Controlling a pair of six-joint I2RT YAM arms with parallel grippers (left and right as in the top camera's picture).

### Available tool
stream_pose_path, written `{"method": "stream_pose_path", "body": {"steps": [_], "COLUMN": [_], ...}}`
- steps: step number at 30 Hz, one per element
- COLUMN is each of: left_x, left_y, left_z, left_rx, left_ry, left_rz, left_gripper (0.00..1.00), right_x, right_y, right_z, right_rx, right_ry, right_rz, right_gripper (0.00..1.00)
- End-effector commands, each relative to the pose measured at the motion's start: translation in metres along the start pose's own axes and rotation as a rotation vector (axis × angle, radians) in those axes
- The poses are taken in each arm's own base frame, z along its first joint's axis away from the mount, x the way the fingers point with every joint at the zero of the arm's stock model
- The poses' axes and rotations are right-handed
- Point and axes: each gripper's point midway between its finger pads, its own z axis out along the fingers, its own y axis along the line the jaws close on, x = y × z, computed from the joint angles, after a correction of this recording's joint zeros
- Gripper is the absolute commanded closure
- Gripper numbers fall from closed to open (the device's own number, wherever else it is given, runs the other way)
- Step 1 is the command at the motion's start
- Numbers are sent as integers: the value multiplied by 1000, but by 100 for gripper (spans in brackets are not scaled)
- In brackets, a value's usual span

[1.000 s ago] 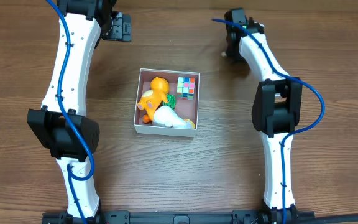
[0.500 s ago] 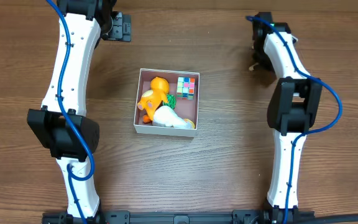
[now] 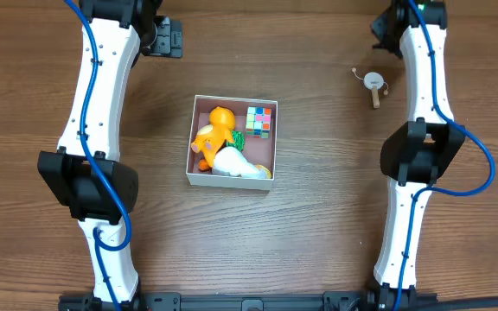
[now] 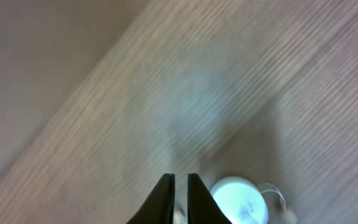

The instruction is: Pack container

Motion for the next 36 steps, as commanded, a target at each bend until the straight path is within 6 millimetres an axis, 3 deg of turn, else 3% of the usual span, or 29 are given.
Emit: {"method": "stream_pose_path", "body": {"steps": [1,3,6,8,10,12,16,20,27,32,36], "left_x": [-5,-5,-5,-5,-6,-6,-6,-5,-5,-6,-6], "left_y": [4,4,4,4,4,4,4,4,4,4,4], "left_z": [-1,-1,-1,-1,-1,-1,-1,-1,-1,-1,-1], "left_rx": [-13,-13,-13,-13,-13,-13,-13,-13,-13,-13,-13], "left_ry": [-17,-17,-17,-17,-18,-18,-18,-17,-17,-18,-18], "left_rz": [1,1,1,1,1,1,0,1,1,1,1], "left_gripper": [0,0,0,0,0,0,0,0,0,0,0], "right_x": [16,40,66,84,93,94,72,63,90,99,95], "right_y": [-5,-29,-55,-39,-28,-27,-40,-53,-69,-75,-70], "right_z": [-25,-30,-41,-44,-47,-47,-36,-6,28,37,39], "right_rx": [15,105,208,78,-14,-66,-18,6,37,47,37], "right_ry": [76,185,302,408,462,464,382,365,444,470,444], "right_rz": [-59,-104,-132,-236,-336,-530,-717,-738,-744,-746,-744], "right_gripper": [87,80,46,19,0,0,0,0,0,4,7]}}
